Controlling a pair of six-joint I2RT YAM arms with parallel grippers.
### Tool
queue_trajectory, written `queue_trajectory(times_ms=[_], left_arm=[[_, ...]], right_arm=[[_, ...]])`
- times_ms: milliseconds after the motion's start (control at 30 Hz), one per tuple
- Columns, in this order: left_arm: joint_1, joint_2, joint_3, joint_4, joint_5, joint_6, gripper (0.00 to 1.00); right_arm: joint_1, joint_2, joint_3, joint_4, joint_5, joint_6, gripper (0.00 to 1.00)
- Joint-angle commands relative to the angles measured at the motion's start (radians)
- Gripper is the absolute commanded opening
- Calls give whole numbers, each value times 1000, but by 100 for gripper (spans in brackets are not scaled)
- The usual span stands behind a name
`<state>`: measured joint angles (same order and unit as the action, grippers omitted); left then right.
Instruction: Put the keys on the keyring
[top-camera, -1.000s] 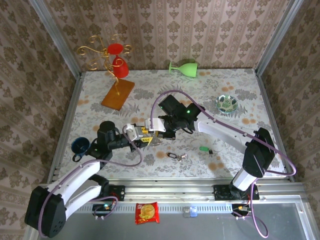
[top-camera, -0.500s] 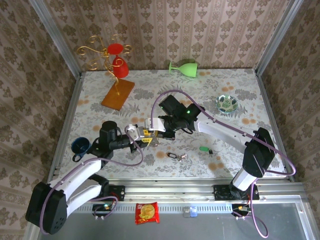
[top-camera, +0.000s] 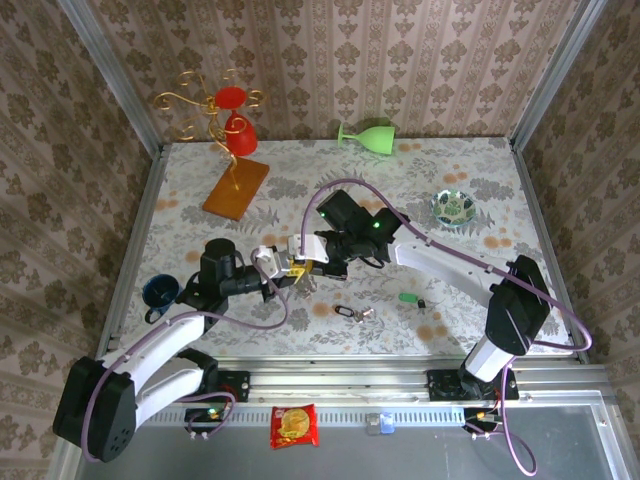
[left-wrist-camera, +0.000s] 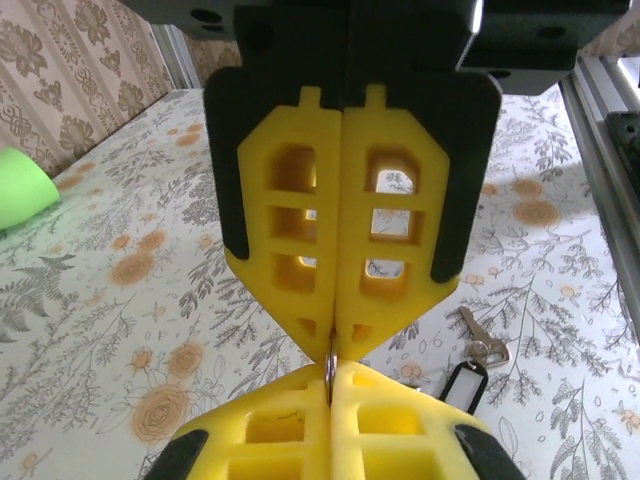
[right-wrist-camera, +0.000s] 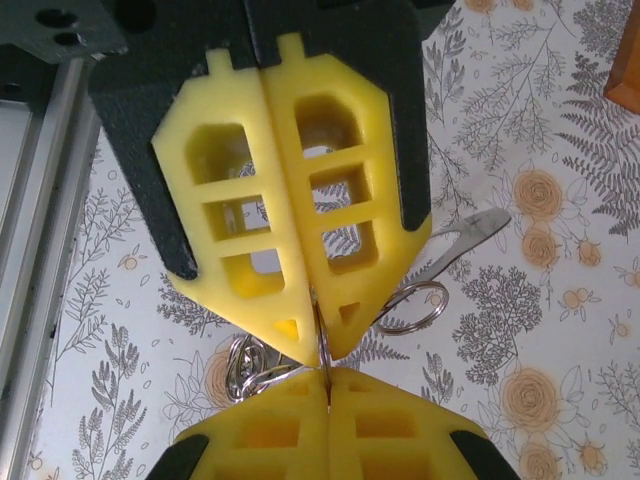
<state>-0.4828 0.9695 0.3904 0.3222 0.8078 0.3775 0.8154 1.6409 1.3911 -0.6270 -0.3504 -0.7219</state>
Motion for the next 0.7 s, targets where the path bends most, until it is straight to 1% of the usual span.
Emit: queue_trajectory(times_ms=[0,33,67,100,133,200,267,333,400,500,633,667], left_arm=[[14,-21,18,72,15,-12,0],[20,-26,14,91,21,-26,0],[20,-30,9,119,36,-46,0],[51,-29,7,153,56,-71,0],[61,-27,2,190,75,-99,0],[77,-25,-19,298,106,-173,0],[85,-23,-34,380,128,-232,0],[86,-19,-41,430,143,-266,0],[84,-8,-35,445,169,-280,0],[80,7,-26,461,194,-292,0],[64,29,-13,478,211,-301,0],[60,33,-10,486,212,-301,0]], right_arm=[[-28,-74,-42,64,-73,73,13],[-54,-105,-74,115,-115,105,23],[-95,-149,-128,204,-194,150,31],[-135,-191,-205,315,-271,212,37],[-165,-223,-266,415,-332,250,40],[-205,-272,-367,566,-415,278,41],[-214,-285,-415,635,-433,284,41],[-216,-278,-423,667,-449,301,40],[-216,-267,-431,721,-464,337,38],[-213,-256,-447,801,-449,379,35],[-201,-256,-443,824,-475,391,33],[-196,-227,-442,830,-482,391,33]])
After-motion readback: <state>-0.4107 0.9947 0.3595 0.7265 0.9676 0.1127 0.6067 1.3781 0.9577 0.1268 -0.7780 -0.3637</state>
